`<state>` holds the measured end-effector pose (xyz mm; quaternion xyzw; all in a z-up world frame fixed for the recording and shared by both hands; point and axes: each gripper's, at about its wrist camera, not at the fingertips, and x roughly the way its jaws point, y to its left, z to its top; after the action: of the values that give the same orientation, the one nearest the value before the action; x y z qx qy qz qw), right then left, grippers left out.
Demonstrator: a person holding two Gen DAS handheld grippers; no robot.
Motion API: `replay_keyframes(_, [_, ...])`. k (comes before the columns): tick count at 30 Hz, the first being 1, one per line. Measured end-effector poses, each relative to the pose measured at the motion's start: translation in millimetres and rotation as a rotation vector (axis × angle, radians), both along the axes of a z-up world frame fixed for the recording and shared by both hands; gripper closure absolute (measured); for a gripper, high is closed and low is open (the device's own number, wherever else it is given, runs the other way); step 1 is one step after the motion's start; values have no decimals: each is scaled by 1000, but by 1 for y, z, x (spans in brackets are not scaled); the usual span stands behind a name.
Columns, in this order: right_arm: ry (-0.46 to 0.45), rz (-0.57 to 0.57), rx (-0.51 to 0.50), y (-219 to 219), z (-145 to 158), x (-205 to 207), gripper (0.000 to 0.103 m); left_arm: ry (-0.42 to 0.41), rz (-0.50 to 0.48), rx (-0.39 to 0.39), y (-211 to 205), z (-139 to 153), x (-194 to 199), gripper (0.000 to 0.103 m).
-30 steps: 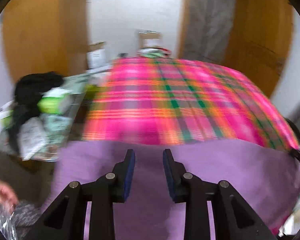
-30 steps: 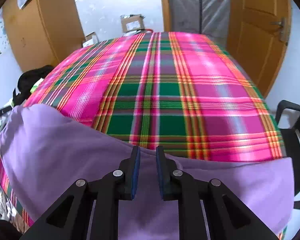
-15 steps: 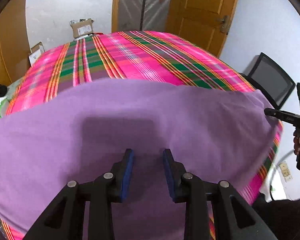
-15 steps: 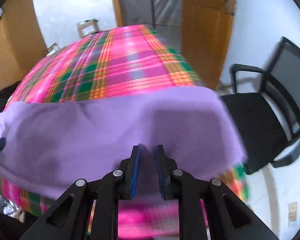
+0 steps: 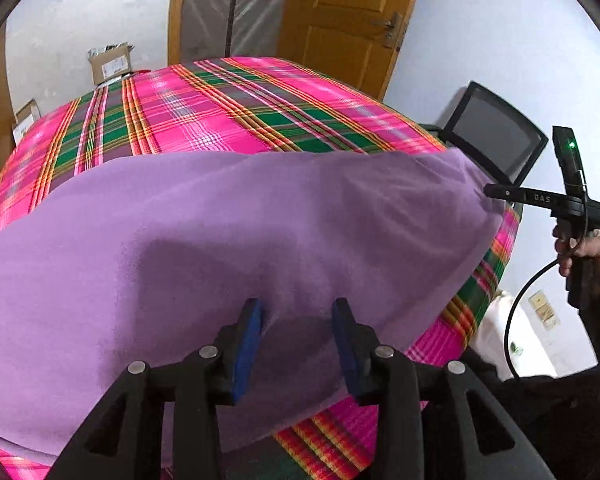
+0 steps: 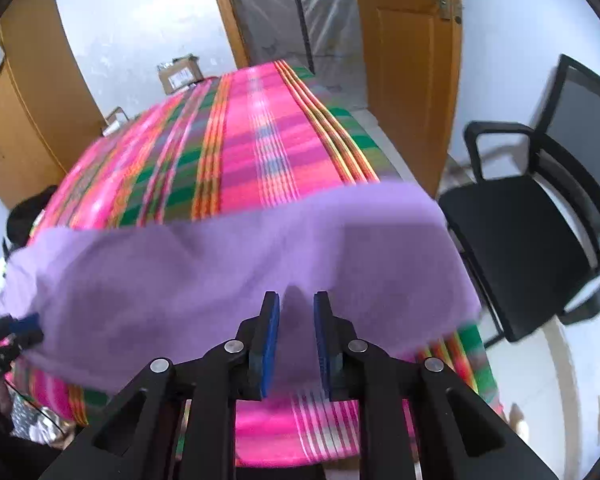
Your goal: Fold clothes
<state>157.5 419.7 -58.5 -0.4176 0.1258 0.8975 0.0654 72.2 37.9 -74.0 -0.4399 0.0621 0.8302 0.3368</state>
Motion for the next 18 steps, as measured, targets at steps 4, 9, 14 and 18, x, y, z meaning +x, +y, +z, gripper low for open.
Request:
replay_keyframes(4, [13,175,66,-14,12,-37,71,12,6,2,6,4,-6,66])
replay_keyframes(9, [-30,513,192,-37,6,-74,71,20,3,-10,11,4,-7,66])
replay_keyframes(14, [-105,656,213,-39,-10,-100,71,16,8,-12,13,2,-8,66])
replay_keyframes(18, [-127,705,168,-29,-13,-105,72,9,12,-12,15,0,-11,66])
